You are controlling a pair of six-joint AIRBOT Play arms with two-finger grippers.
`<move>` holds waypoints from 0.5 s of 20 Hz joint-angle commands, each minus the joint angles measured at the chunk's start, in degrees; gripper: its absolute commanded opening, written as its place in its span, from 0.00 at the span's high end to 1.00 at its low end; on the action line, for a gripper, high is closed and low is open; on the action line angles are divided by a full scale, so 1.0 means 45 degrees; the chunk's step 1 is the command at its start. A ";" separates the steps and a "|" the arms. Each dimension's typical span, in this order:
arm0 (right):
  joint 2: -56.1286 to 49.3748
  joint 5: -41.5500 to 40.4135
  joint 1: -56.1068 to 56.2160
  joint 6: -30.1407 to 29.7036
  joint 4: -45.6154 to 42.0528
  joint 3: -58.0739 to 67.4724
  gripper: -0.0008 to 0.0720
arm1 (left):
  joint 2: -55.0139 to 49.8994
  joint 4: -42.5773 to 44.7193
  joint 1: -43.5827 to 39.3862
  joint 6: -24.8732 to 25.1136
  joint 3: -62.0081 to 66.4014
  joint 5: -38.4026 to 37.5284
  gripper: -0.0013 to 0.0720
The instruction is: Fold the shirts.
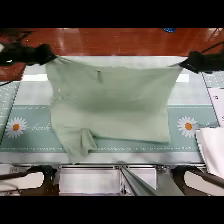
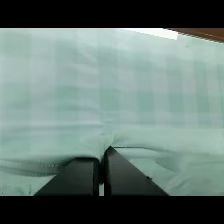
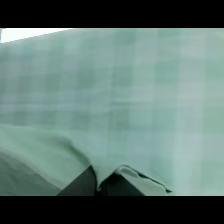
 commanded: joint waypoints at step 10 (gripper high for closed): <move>-0.5445 0.2399 0.0121 0.0131 -0.0126 0.3813 0.96 | -0.5416 -0.0160 0.0141 0.0146 0.4323 -0.3546 0.95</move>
